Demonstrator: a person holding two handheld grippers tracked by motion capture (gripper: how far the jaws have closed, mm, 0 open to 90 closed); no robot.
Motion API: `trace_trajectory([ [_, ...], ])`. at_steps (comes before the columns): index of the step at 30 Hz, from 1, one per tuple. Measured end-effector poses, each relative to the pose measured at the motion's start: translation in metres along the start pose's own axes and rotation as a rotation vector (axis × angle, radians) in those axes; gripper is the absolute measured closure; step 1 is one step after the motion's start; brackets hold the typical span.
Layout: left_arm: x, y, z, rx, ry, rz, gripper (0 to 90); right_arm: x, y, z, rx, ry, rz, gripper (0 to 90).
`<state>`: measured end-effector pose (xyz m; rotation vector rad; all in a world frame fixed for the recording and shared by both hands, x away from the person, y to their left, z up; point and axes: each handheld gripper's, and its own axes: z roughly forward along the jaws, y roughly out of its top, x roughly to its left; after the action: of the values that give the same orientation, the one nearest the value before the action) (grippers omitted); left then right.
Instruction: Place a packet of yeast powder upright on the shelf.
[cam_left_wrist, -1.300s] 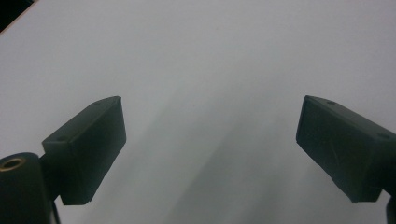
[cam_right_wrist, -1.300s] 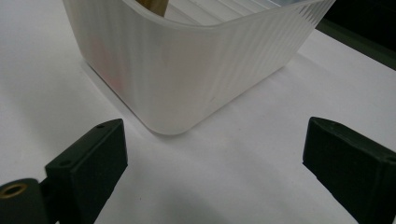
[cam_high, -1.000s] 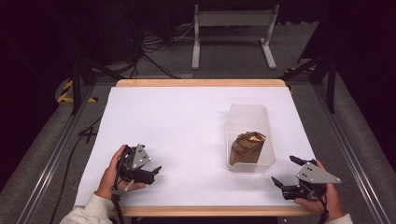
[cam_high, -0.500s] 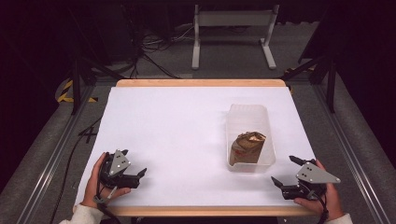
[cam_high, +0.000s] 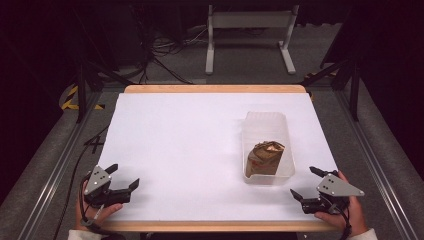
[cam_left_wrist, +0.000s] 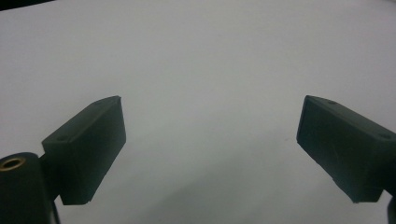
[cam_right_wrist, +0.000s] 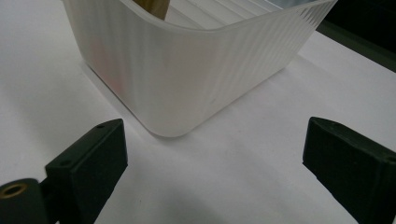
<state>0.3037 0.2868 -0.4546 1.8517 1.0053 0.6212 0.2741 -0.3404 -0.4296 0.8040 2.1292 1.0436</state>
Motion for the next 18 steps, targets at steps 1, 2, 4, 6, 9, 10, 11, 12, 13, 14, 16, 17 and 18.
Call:
trace_trajectory([
  [1, 0.0013, -0.0014, -0.0019, -0.012, -0.002, -0.009, 9.0, -0.0002, -0.0001, 0.0002, 0.000, -0.001, 0.000, 7.2],
  [2, 0.0027, -0.0030, -0.0039, -0.018, 0.000, -0.017, 9.0, -0.0003, -0.0002, 0.0004, 0.000, 0.000, 0.001, 7.2],
  [4, 0.0045, -0.0058, -0.0064, -0.038, 0.003, -0.037, 8.9, -0.0004, -0.0002, 0.0008, 0.001, -0.001, 0.001, 7.2],
  [6, 0.0059, -0.0066, -0.0074, -0.048, -0.002, -0.042, 8.8, 0.0000, 0.0001, 0.0008, 0.002, 0.000, 0.000, 7.2],
  [9, 0.0040, -0.0061, -0.0058, -0.033, 0.002, -0.030, 8.6, -0.0002, 0.0000, 0.0005, 0.001, 0.000, 0.002, 7.2],
  [10, 0.0036, -0.0059, -0.0053, -0.030, 0.005, -0.024, 8.6, -0.0003, -0.0001, 0.0005, 0.001, 0.000, 0.003, 7.2],
  [11, 0.0035, -0.0057, -0.0051, -0.024, 0.006, -0.016, 8.6, -0.0003, -0.0001, 0.0005, 0.001, 0.000, 0.002, 7.2],
  [12, 0.0034, -0.0056, -0.0050, -0.020, 0.008, -0.014, 8.6, -0.0005, -0.0002, 0.0006, 0.001, -0.001, 0.000, 7.2],
  [13, 0.0034, -0.0056, -0.0050, -0.020, 0.008, -0.014, 8.6, -0.0005, -0.0002, 0.0006, 0.001, -0.001, 0.000, 7.2],
  [14, 0.0034, -0.0056, -0.0049, -0.023, 0.008, -0.016, 8.6, -0.0006, -0.0003, 0.0005, 0.001, -0.001, 0.001, 7.2],
  [16, 0.0034, -0.0058, -0.0051, -0.025, 0.010, -0.021, 8.7, -0.0006, -0.0003, 0.0003, 0.000, -0.001, 0.002, 7.2],
  [17, 0.0034, -0.0058, -0.0051, -0.025, 0.010, -0.021, 8.7, -0.0006, -0.0003, 0.0003, 0.000, -0.001, 0.002, 7.2],
  [18, 0.0032, -0.0055, -0.0052, -0.023, 0.010, -0.014, 8.7, -0.0006, -0.0003, 0.0003, 0.000, -0.002, 0.002, 7.2],
])
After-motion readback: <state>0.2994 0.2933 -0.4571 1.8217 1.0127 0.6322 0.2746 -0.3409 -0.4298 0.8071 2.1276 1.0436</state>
